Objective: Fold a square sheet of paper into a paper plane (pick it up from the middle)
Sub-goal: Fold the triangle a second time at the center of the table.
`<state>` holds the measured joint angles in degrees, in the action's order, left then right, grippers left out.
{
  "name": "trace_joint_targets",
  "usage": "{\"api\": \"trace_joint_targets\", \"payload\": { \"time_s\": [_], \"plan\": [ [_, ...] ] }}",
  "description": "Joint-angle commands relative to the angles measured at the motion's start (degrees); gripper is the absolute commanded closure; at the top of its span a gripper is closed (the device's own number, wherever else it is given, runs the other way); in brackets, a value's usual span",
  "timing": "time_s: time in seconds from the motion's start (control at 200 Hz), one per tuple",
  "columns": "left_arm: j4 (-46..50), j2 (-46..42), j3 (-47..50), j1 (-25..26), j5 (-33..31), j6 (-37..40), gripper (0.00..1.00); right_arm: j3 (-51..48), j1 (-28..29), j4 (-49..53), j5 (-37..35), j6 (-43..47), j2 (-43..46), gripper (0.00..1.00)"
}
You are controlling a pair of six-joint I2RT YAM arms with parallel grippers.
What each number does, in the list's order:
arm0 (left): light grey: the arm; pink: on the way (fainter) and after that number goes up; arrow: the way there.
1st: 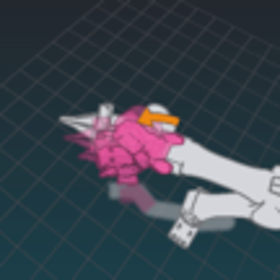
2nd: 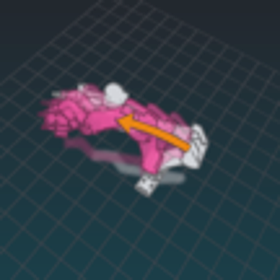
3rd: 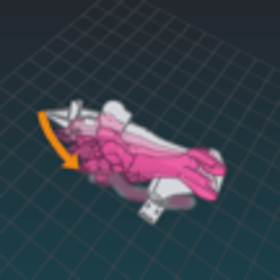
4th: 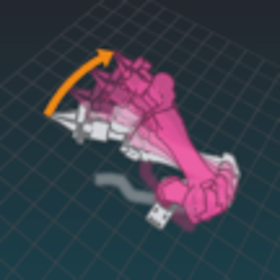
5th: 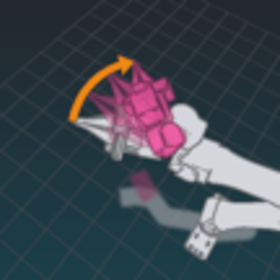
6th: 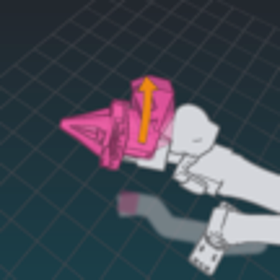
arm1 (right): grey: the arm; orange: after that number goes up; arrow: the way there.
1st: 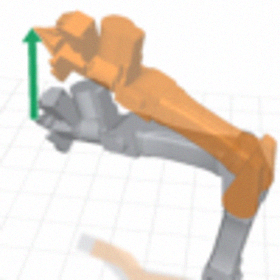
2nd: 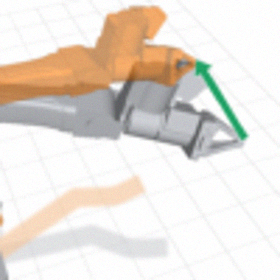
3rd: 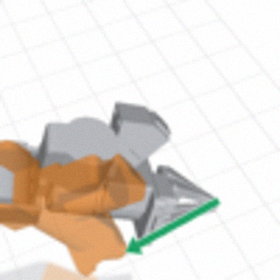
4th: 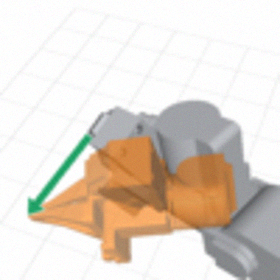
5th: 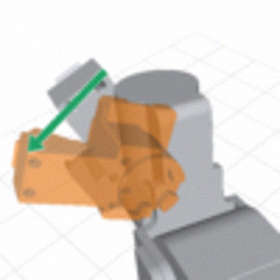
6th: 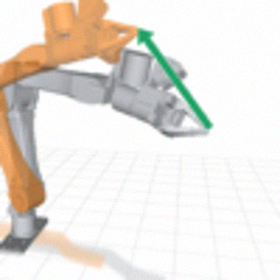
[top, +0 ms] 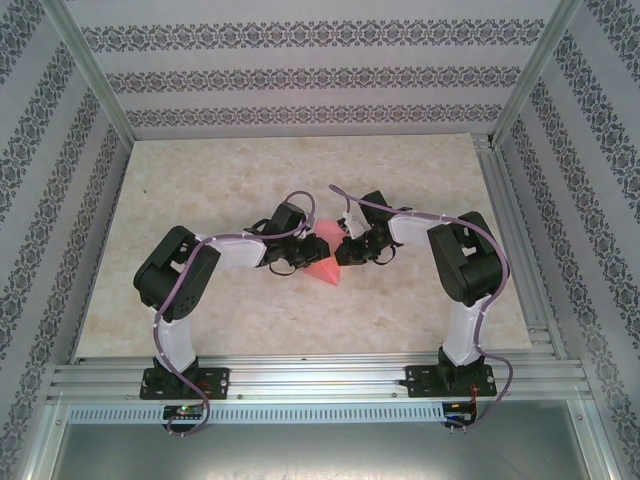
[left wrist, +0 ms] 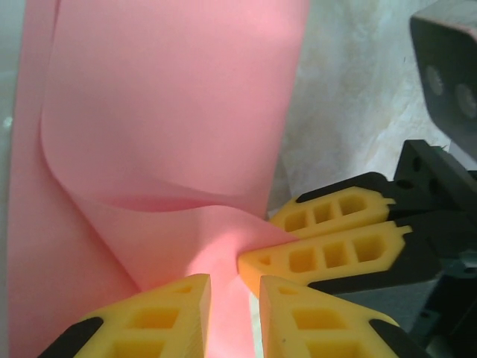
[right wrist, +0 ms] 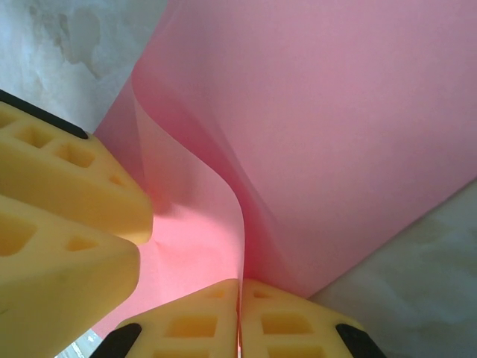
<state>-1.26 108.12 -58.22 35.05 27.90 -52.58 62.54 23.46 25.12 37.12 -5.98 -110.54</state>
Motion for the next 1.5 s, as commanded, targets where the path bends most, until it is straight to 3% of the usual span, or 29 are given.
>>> {"api": "trace_joint_targets", "payload": {
  "time_s": [0.0, 0.43, 0.999, 1.209, 1.494],
  "plan": [
    [-0.24, 0.79, -1.82, 0.9, -1.0, -0.57, 0.74, 1.16, -0.52, 0.01, -0.83, 1.23, -0.77, 0.92],
    [5.28, 3.48, -0.01, 0.82, -7.28, 2.54, 0.75, 1.27, -0.44, 0.21, -0.91, 1.32, -1.08, 0.91],
    [2.57, 2.03, -5.01, -0.35, -4.54, 2.87, 0.7, 1.54, -0.17, 0.65, -1.0, 1.66, -1.25, 0.91],
    [6.4, 3.37, -4.8, -0.48, -9.79, 4.84, 0.7, 1.57, -0.16, 1.07, -1.09, 1.92, -1.26, 0.92],
    [8.29, 4.97, -6.53, -1.47, -10.6, 5.81, 0.7, 1.61, -0.08, 0.97, -1.18, 1.85, -1.52, 0.91]
  ]
}}
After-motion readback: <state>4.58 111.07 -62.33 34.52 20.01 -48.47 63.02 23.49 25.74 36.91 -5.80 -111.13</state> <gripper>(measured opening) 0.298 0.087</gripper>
